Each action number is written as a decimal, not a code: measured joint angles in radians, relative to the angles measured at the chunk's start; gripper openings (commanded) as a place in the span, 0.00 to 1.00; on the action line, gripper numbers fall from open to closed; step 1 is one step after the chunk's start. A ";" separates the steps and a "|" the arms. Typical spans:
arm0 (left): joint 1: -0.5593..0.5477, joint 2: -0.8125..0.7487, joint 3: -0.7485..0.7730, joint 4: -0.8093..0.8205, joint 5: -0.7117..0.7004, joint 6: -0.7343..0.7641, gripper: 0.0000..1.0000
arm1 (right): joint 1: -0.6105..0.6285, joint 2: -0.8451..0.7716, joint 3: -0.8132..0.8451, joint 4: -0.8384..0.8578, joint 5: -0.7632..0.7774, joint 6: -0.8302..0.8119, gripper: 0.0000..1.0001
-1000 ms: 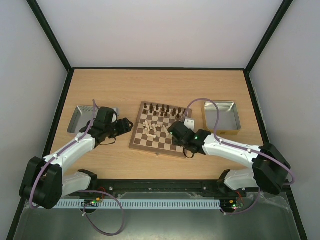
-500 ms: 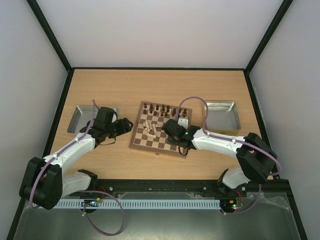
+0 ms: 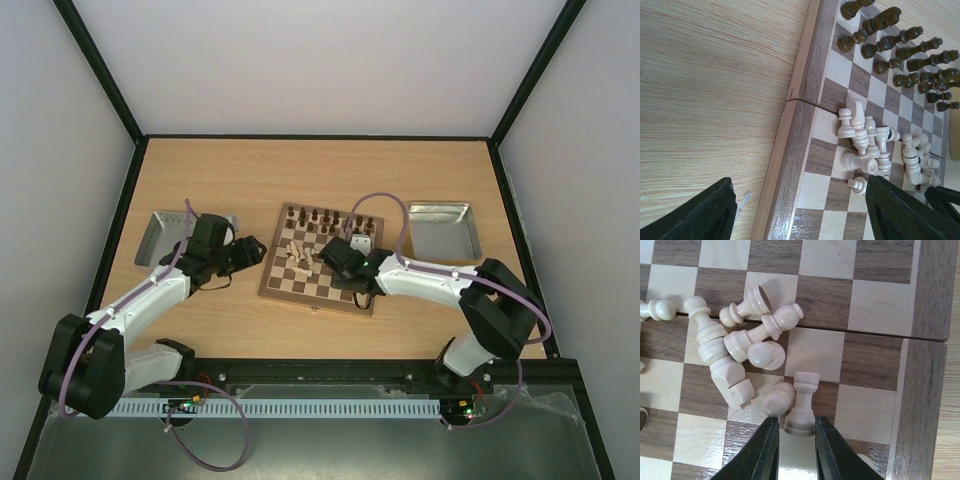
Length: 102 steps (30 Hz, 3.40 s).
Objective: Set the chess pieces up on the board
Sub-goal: Pick up the chess piece from the chessboard, then place the chess piece on the chessboard.
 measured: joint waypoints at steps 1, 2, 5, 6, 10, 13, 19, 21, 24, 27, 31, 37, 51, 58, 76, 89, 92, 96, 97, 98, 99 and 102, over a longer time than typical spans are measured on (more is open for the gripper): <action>0.000 0.000 0.000 0.000 0.000 0.000 0.72 | 0.000 0.005 0.002 0.000 0.002 0.000 0.19; 0.000 0.000 0.000 0.000 0.000 0.000 0.72 | 0.000 0.010 0.003 0.000 0.003 -0.001 0.18; 0.000 0.000 0.000 0.000 0.000 0.000 0.72 | 0.000 0.027 0.010 0.001 0.010 -0.008 0.16; 0.000 0.000 0.000 0.000 0.000 0.000 0.72 | 0.000 0.035 0.012 0.002 0.011 -0.011 0.14; 0.000 0.000 0.000 0.000 0.000 0.000 0.72 | 0.000 0.049 0.026 0.004 0.026 -0.018 0.10; 0.000 0.000 0.000 -0.001 0.000 0.000 0.72 | 0.000 0.050 0.028 0.003 0.033 -0.019 0.09; 0.000 0.000 0.000 -0.005 0.000 0.000 0.73 | 0.000 0.005 0.028 -0.002 0.051 -0.027 0.10; 0.000 0.000 0.000 -0.005 0.000 0.000 0.73 | 0.000 -0.043 0.028 0.000 0.057 -0.039 0.10; 0.000 -0.001 0.000 -0.005 0.004 0.000 0.73 | 0.000 -0.101 0.028 0.005 0.066 -0.058 0.10; 0.000 -0.005 0.000 -0.004 0.019 0.000 0.74 | 0.000 -0.133 0.027 0.017 0.069 -0.083 0.10; -0.002 -0.012 0.000 0.008 0.067 0.000 0.76 | 0.000 -0.150 0.014 0.060 0.045 -0.129 0.09; -0.005 -0.031 0.017 0.067 0.235 -0.028 0.80 | 0.000 -0.257 -0.078 0.237 -0.104 -0.267 0.10; -0.005 -0.057 0.068 0.258 0.635 -0.186 0.74 | 0.000 -0.340 -0.055 0.433 -0.570 -0.646 0.09; -0.005 -0.064 0.098 0.258 0.746 -0.182 0.49 | 0.000 -0.335 -0.013 0.397 -0.630 -0.736 0.09; -0.037 -0.004 0.106 0.175 0.805 -0.106 0.10 | 0.000 -0.315 0.000 0.351 -0.614 -0.775 0.09; -0.042 0.004 0.158 0.034 0.595 0.008 0.09 | 0.000 -0.327 0.000 0.333 -0.473 -0.688 0.47; -0.060 -0.009 0.172 -0.051 0.373 0.061 0.09 | 0.000 -0.374 -0.021 0.336 -0.357 -0.612 0.49; -0.140 -0.045 0.166 -0.122 0.105 0.100 0.10 | 0.000 -0.443 -0.058 0.347 -0.183 -0.484 0.49; -0.172 -0.055 0.161 -0.128 0.044 0.104 0.10 | 0.000 -0.451 -0.064 0.348 -0.148 -0.455 0.49; -0.204 -0.064 0.156 -0.135 -0.011 0.106 0.10 | 0.000 -0.457 -0.072 0.351 -0.108 -0.427 0.49; -0.238 -0.069 0.150 -0.141 -0.072 0.106 0.10 | 0.000 -0.460 -0.079 0.351 -0.079 -0.397 0.49; -0.331 -0.070 0.122 -0.143 -0.238 0.097 0.10 | 0.000 -0.460 -0.102 0.356 -0.008 -0.323 0.49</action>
